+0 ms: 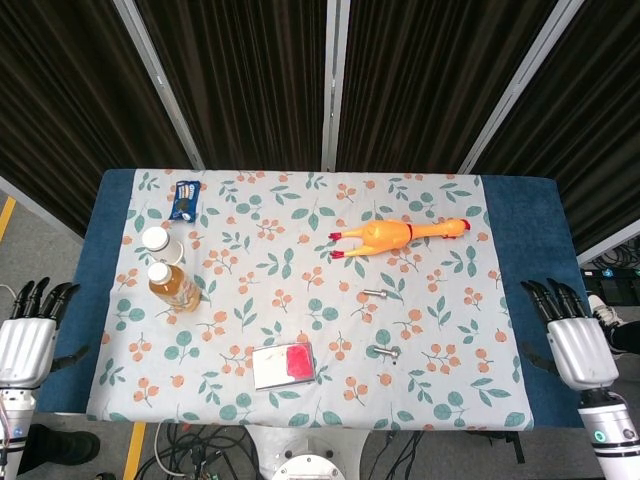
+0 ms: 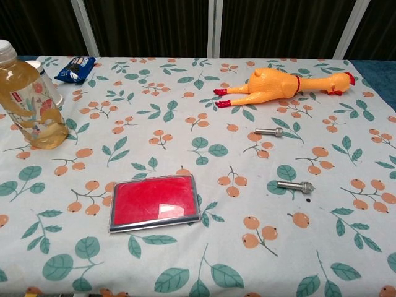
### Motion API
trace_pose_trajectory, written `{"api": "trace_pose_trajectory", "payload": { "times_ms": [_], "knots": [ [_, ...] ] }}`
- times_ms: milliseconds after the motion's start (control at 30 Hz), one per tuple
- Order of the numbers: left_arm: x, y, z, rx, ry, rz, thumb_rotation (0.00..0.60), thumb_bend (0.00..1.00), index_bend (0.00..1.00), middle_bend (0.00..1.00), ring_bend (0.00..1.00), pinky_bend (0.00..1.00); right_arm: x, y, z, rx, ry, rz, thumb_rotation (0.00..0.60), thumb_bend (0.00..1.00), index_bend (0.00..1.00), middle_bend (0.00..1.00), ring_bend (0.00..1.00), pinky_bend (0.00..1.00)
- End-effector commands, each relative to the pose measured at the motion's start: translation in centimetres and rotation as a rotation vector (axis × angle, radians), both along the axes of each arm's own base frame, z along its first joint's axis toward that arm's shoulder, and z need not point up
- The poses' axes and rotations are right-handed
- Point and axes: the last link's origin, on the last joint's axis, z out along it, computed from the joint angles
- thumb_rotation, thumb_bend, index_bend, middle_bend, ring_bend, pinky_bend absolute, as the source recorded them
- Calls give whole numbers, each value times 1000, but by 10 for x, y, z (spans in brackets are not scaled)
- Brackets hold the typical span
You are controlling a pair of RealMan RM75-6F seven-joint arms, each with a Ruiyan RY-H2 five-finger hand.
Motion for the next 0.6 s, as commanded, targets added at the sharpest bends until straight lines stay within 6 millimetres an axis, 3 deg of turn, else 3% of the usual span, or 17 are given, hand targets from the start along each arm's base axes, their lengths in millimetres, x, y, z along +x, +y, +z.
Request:
{"api": "trace_pose_trajectory", "payload": {
  "times_ms": [33, 167, 433, 600],
  "knots": [
    [0, 0, 0, 0, -2, -1, 600, 0, 143, 145, 0, 0, 17, -19, -10, 76, -15, 56, 600, 184, 143, 162, 30, 131],
    [-1, -1, 0, 1, -5, 0, 600, 0, 143, 146, 0, 0, 44, -51, -31, 148, -9, 118, 600, 203, 211, 202, 65, 155],
    [-2, -3, 1, 2, -8, 0, 600, 0, 143, 145, 0, 0, 97, -106, -92, 293, 23, 161, 600, 228, 332, 196, 61, 158],
    [-3, -3, 1, 1, -11, 4, 600, 0, 143, 145, 0, 0, 116, -126, -124, 326, 92, 169, 600, 229, 351, 165, 3, 52]
  ]
}}
